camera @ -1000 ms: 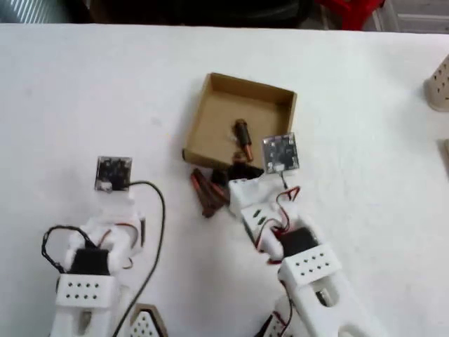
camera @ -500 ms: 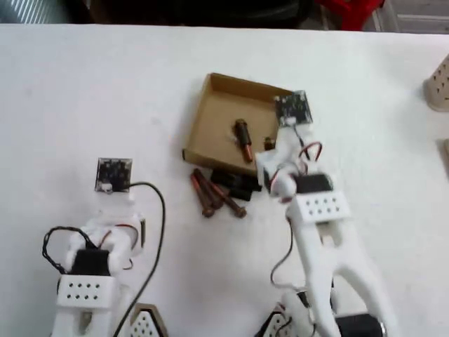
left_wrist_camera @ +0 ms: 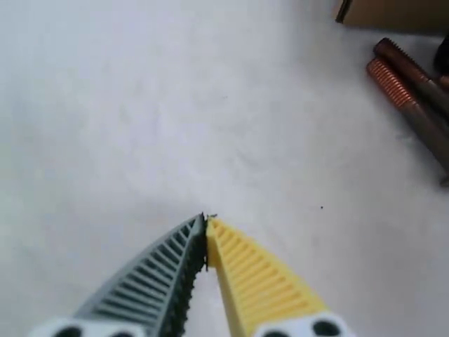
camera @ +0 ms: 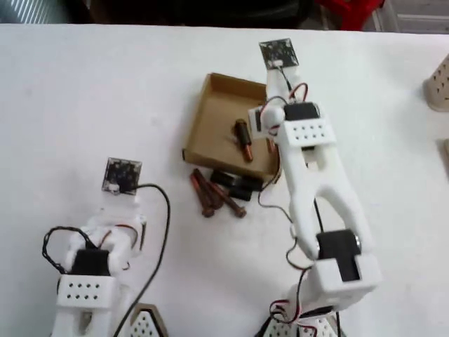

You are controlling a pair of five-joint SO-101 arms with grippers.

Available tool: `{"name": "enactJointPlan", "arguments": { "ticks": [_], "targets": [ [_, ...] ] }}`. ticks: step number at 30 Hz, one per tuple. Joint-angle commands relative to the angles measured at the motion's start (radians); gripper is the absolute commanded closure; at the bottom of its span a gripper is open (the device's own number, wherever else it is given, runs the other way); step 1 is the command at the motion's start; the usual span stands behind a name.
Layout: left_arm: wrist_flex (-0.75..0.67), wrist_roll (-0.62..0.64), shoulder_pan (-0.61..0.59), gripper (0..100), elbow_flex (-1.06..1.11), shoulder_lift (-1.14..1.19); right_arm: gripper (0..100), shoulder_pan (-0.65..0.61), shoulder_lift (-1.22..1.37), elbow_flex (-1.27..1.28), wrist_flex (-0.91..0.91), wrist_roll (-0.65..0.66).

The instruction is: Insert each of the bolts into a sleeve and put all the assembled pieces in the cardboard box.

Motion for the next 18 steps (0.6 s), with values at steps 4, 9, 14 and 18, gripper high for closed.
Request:
{"name": "enactJointPlan", "arguments": {
  "ticks": [4, 9, 14, 18],
  "targets": [
    [0.0, -0.025, 0.001, 98, -0.006, -0.013, 98.1, 0.013, 0.186, -0.285, 0.084, 0.014],
    [0.0, -0.025, 0.001, 98, -0.006, -0.013, 98.1, 0.013, 0.317, -0.385, 0.084, 0.02],
    [0.0, -0.025, 0.001, 98, -0.006, -0.013, 98.0, 0.015, 0.472, -0.491, 0.077, 0.021],
    [0.0, -0.025, 0.001, 98, -0.006, -0.013, 89.9, 0.012, 0.579, -0.589, 0.087, 0.021]
  ]
}}
